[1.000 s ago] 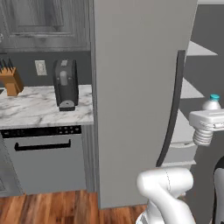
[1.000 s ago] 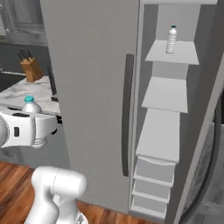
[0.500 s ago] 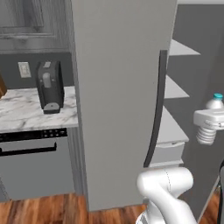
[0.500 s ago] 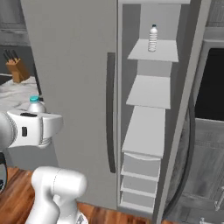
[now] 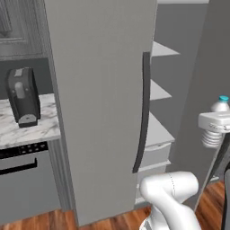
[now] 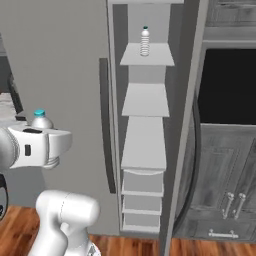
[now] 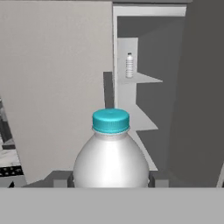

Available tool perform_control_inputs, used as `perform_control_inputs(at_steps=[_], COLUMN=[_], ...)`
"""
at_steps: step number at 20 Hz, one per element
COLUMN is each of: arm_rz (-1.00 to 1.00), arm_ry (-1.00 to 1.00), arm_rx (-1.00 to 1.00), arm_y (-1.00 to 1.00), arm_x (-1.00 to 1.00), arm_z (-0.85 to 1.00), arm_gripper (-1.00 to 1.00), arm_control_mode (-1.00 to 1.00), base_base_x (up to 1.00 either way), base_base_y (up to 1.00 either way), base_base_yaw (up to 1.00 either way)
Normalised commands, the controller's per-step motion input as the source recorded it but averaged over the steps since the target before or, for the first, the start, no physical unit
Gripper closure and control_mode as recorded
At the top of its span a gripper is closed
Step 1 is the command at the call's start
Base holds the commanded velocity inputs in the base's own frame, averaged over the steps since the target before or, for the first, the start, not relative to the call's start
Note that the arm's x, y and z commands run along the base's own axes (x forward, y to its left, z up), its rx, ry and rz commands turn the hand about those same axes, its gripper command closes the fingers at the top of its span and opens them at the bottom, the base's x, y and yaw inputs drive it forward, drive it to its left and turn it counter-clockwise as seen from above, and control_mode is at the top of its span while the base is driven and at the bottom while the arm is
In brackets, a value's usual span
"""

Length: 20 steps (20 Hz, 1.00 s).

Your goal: Take the bottled waters from the counter and place them in the freezer to freeze. Close the freezer door after placing the bottles.

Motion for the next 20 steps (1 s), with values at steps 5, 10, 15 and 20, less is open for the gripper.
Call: perform_control_inputs(at_steps=[5, 10, 15, 20], arm_rz=[0.00, 0.00, 0.00, 0.00], arm_ry=[0.00, 0.00, 0.00, 0.00], arm_rx=[0.00, 0.00, 0.00, 0.00], arm_y=[0.00, 0.00, 0.00, 0.00], arm_x=[0.00, 0.00, 0.00, 0.00], arm_z=[0.00, 0.00, 0.00, 0.00], arm_gripper=[1.00, 1.00, 1.00, 1.00], arm_control_mode=[1.00, 1.00, 1.00, 1.00], base_base_x=[0.31, 0.47, 0.54, 0.41], base_base_y=[-0.20, -0.17, -0.13, -0.20], base_base_yaw=[-0.05, 0.00, 0.00, 0.00])
